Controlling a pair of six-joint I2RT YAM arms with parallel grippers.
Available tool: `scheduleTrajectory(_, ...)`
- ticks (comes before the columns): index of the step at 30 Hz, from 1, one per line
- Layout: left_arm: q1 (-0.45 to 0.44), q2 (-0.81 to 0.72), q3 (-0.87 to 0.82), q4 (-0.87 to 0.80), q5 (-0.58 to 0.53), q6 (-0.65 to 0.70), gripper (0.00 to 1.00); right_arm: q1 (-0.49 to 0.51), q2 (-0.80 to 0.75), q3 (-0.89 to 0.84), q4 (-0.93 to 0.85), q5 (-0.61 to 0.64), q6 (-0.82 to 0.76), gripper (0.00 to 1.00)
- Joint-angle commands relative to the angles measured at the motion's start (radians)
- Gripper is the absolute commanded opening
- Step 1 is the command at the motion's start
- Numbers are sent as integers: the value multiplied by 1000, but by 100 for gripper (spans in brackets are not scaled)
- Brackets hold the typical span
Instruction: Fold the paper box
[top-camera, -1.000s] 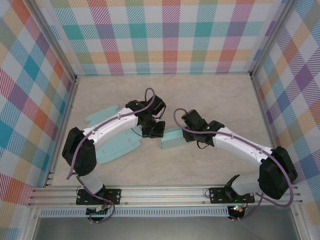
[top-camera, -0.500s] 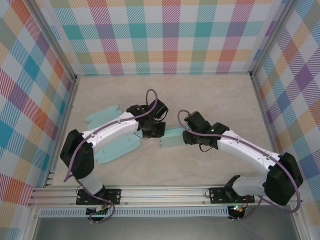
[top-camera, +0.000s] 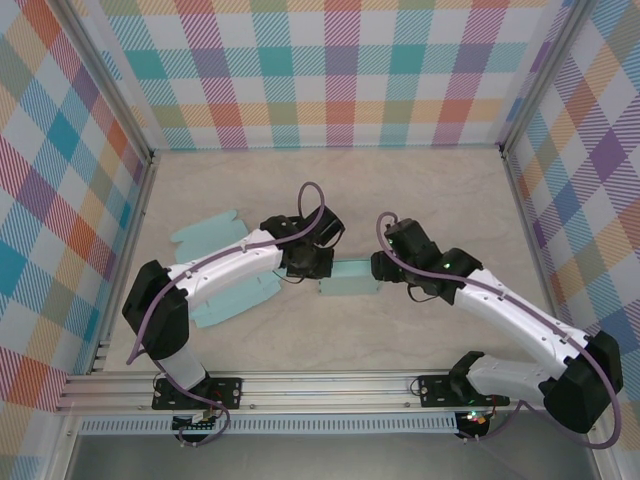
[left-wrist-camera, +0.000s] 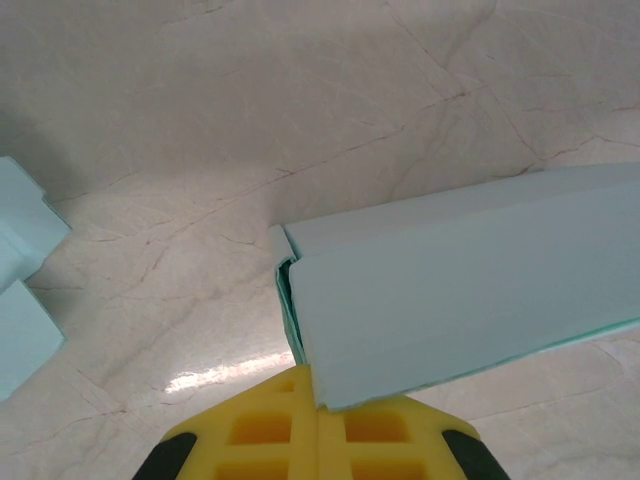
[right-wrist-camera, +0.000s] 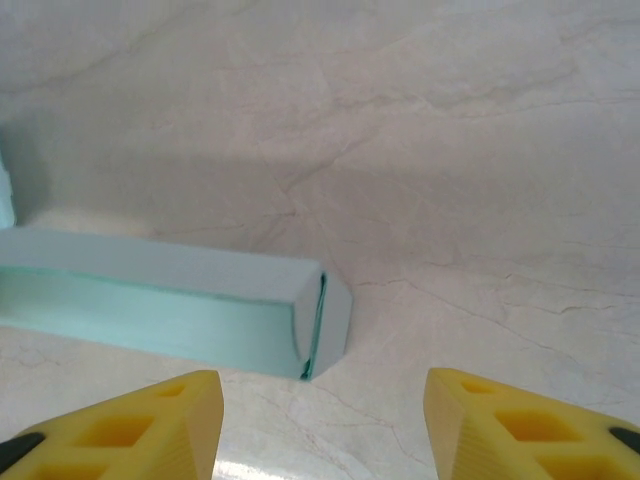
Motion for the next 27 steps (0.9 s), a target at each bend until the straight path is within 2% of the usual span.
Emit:
scheduleTrajectory(1,-19,17,16,-48,-71,7,0,-37,10,43,46,-2,36,56)
scheduleTrajectory(12,-54,17,11,-44,-170,-15,0,-57,132,78,125,-64,36,56)
scheduleTrajectory(27,-72,26,-23,0,-223,-58,2,-57,68,-173,269,-128,162,51)
